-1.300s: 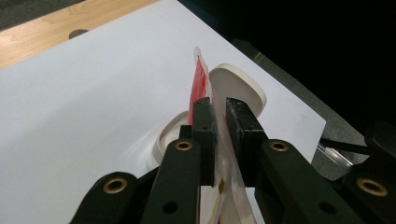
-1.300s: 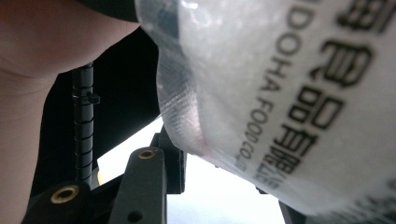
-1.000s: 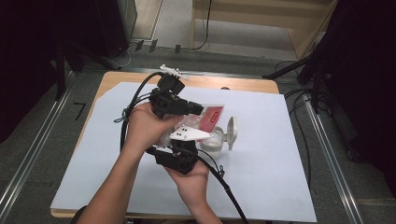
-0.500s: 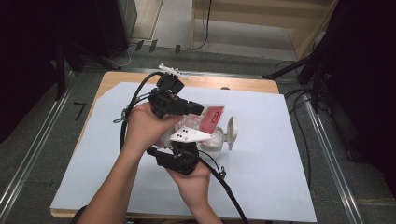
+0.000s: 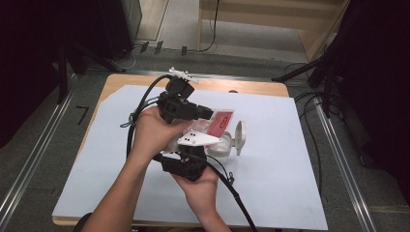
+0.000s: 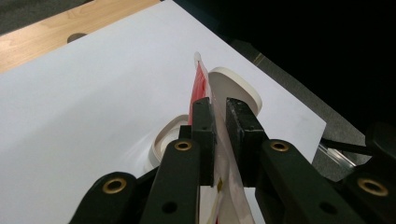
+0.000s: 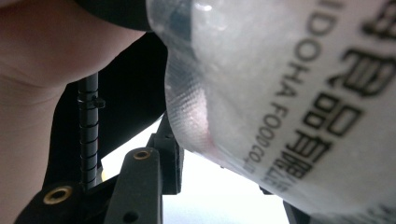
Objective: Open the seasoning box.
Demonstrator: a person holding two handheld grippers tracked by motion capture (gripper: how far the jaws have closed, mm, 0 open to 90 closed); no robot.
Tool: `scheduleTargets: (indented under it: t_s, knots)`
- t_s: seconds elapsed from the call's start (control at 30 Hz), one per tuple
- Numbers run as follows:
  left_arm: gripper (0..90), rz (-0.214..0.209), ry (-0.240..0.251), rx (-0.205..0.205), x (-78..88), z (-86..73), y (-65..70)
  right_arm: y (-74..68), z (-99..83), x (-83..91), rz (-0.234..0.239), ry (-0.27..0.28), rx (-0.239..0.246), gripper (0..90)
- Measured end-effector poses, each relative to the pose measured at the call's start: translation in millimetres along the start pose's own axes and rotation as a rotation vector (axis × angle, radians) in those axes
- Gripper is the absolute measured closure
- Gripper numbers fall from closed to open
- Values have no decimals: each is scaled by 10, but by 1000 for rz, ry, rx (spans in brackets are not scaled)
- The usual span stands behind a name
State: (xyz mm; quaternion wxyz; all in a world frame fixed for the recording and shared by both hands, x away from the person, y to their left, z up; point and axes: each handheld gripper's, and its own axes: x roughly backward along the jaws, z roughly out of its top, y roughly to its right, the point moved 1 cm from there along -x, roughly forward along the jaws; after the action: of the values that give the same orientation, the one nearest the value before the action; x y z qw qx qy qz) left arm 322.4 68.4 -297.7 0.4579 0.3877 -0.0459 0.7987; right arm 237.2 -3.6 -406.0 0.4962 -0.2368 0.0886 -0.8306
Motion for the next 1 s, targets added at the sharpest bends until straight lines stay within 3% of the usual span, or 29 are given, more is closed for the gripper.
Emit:
scheduleTargets:
  t_s: [0.3, 1.0]
  knots:
    - [824, -3, 12, 10, 21, 0, -1, -12, 19, 2, -14, -4, 16, 638]
    - [825, 1, 10, -11, 13, 2, 15, -26, 13, 3, -23, -2, 17, 636]
